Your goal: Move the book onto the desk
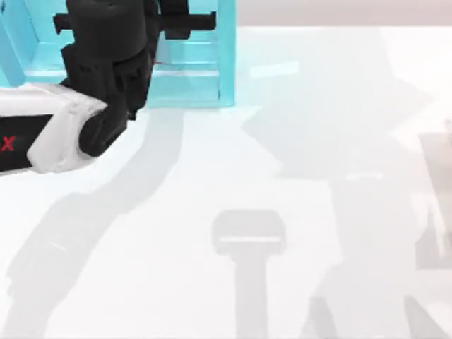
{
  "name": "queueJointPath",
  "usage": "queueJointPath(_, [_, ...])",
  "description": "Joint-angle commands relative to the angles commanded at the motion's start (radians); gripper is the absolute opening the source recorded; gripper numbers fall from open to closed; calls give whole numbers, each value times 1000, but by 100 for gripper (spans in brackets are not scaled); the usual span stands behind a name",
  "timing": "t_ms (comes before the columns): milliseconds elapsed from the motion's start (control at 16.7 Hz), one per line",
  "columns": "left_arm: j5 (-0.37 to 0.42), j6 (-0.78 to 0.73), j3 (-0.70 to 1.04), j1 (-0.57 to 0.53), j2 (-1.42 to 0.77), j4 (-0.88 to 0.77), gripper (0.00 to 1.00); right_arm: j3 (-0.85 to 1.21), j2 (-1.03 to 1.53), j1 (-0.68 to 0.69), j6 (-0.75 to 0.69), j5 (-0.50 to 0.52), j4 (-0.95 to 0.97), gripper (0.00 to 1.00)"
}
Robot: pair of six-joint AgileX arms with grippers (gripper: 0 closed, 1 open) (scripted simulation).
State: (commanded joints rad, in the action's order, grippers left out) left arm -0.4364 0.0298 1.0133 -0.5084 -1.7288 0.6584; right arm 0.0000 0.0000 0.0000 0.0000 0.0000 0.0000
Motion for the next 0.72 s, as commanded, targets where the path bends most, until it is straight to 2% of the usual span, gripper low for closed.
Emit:
queueJointPath(180, [-46,5,-83,-44,238,-123,0,0,0,0,0,0,0,100])
queueJointPath(360, [-95,9,-167,-90,384,-231,0,0,0,0,0,0,0,100])
queueJointPath(720, [-121,12,-210,-115,434,-278,0,0,0,0,0,0,0,100])
